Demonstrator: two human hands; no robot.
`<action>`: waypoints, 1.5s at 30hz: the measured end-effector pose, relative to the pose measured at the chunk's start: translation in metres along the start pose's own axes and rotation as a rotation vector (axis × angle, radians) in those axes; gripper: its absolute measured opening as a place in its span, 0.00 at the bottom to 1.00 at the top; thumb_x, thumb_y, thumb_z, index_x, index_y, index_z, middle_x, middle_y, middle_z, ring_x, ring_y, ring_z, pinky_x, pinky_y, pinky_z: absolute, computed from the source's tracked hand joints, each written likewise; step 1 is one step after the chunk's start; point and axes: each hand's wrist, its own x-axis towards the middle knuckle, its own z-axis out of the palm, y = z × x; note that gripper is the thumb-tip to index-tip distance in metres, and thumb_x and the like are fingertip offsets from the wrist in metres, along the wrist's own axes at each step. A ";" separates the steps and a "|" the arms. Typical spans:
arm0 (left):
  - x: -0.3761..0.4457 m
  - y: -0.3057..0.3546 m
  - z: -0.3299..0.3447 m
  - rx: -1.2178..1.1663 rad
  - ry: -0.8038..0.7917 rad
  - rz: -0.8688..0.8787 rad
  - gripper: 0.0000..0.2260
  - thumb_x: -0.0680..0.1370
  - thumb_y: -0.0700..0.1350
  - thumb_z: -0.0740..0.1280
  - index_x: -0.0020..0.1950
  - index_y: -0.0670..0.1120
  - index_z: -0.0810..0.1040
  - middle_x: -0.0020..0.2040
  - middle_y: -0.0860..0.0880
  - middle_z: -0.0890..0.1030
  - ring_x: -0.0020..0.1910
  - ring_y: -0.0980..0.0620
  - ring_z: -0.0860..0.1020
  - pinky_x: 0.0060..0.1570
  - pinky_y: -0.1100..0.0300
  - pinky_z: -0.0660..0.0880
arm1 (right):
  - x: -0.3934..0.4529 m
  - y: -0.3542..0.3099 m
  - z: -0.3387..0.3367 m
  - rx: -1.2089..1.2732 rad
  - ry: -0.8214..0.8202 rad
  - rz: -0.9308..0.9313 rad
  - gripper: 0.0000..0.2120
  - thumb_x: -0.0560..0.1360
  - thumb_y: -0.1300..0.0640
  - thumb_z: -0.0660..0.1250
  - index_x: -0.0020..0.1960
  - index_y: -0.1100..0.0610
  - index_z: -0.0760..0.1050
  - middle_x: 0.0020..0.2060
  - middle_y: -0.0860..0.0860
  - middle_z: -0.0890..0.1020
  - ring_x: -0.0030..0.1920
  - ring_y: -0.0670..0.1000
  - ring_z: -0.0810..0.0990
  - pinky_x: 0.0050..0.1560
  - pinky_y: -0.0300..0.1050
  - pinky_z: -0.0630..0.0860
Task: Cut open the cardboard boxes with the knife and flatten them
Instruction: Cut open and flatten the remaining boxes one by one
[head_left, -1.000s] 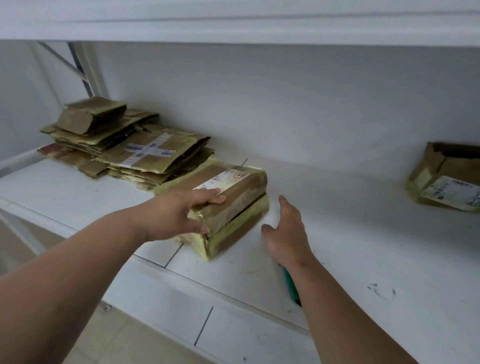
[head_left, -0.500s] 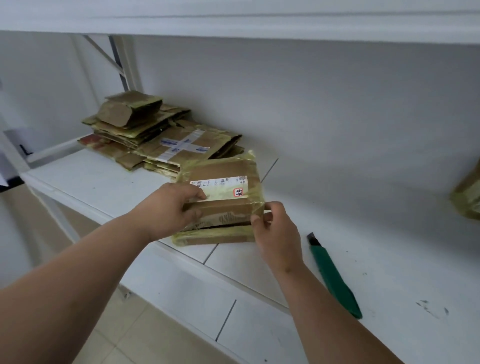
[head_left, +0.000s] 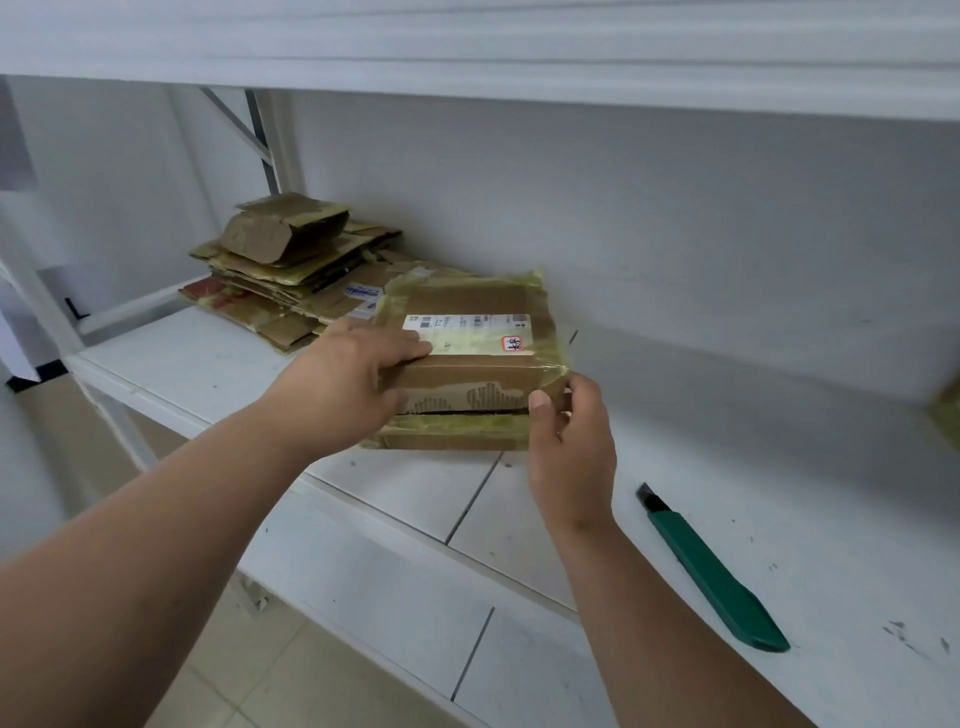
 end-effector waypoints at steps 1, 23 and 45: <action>-0.003 -0.007 0.002 0.023 -0.010 0.003 0.27 0.72 0.42 0.73 0.71 0.55 0.73 0.68 0.56 0.75 0.67 0.50 0.67 0.68 0.60 0.61 | 0.001 -0.001 0.004 0.002 -0.024 -0.001 0.06 0.82 0.54 0.60 0.57 0.45 0.69 0.51 0.45 0.78 0.51 0.48 0.78 0.51 0.47 0.76; -0.010 -0.026 0.031 0.216 -0.074 -0.150 0.35 0.72 0.66 0.67 0.76 0.61 0.60 0.68 0.53 0.65 0.68 0.51 0.60 0.66 0.52 0.69 | 0.021 0.019 0.033 -0.028 -0.199 0.050 0.15 0.79 0.49 0.65 0.64 0.49 0.71 0.51 0.49 0.79 0.48 0.49 0.79 0.52 0.53 0.79; 0.033 0.006 0.015 0.628 -0.201 0.022 0.18 0.80 0.63 0.54 0.64 0.53 0.62 0.52 0.51 0.74 0.44 0.50 0.77 0.38 0.56 0.75 | 0.047 0.033 0.029 -0.003 -0.280 0.071 0.15 0.77 0.52 0.65 0.63 0.51 0.69 0.53 0.49 0.79 0.48 0.49 0.80 0.47 0.49 0.79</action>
